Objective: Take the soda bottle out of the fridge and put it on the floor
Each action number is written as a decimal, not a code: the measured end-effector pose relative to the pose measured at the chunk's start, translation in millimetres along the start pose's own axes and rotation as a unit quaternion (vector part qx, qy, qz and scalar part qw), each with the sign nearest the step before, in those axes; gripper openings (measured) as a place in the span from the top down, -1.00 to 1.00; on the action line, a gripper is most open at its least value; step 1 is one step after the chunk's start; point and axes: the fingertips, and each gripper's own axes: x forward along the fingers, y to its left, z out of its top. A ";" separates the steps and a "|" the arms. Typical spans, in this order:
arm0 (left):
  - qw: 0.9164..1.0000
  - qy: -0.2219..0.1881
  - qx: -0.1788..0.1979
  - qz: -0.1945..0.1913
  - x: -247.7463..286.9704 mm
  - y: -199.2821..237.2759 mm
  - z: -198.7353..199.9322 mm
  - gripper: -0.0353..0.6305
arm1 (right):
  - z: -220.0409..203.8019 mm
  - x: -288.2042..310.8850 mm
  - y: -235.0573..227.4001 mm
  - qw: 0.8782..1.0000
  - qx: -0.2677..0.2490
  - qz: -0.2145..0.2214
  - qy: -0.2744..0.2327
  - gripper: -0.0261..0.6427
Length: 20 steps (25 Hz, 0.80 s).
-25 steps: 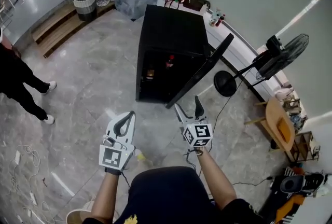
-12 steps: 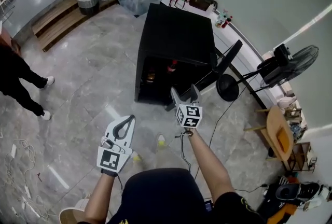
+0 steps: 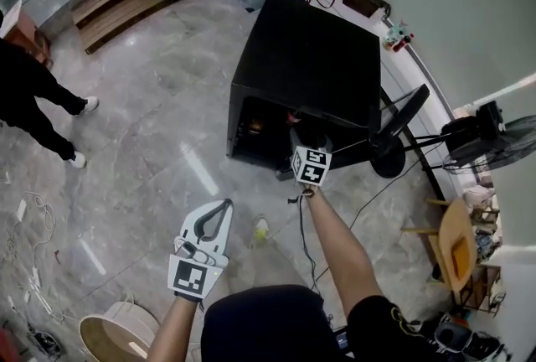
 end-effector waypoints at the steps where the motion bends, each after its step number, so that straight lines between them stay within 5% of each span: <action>1: 1.000 0.003 -0.002 0.003 4.2 0.9 -5.0 0.85 | -3.7 12.2 -3.6 1.000 -0.001 -0.002 0.005 -0.07; 20: 0.999 0.044 -0.012 0.014 14.5 -10.9 -37.0 0.85 | -27.6 112.5 -13.8 0.998 -0.004 -0.002 0.062 0.19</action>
